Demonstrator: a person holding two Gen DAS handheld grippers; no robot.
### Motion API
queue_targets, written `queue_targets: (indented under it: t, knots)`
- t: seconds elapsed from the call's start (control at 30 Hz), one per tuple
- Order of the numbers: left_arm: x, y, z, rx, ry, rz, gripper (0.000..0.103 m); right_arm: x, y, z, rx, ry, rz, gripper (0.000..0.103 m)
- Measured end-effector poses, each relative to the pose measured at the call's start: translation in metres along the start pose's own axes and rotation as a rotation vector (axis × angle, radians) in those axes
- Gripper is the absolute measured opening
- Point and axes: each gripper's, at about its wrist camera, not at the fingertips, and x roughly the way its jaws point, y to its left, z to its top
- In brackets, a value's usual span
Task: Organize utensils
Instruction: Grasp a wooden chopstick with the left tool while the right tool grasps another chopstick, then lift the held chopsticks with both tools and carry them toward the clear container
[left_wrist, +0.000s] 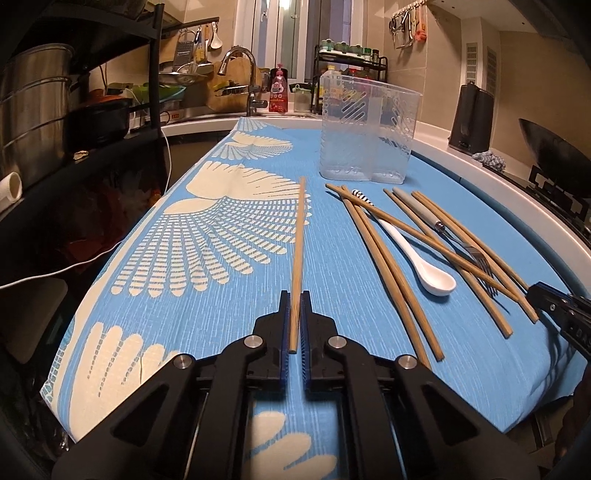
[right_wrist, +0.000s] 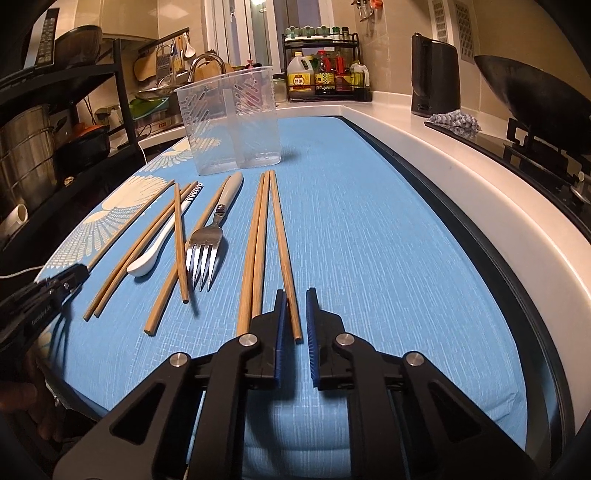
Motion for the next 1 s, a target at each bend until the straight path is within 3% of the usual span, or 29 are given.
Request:
queue_targets:
  t: [0.17,0.57,0.7,0.87,1.0]
  knots:
    - [-0.017,-0.004,-0.013,0.043,-0.043,-0.004,0.005,0.001,-0.001,0.001,-0.007,0.003,0.002,0.010]
    - [-0.008,-0.007,-0.012,0.027,-0.080,-0.009,0.008,0.008,0.004,0.006,-0.029,-0.005,0.004,0.012]
    - [-0.007,-0.007,-0.010,0.035,-0.082,-0.008,0.008,0.009,0.005,0.008,-0.041,-0.007,0.017,0.006]
    - [-0.011,-0.004,-0.011,0.040,-0.087,-0.002,0.006,0.002,-0.003,0.012,-0.007,-0.049,-0.047,0.005]
    - [-0.013,-0.003,-0.014,0.051,-0.093,-0.003,0.006,0.006,-0.008,0.010,0.007,-0.030,-0.049,0.006]
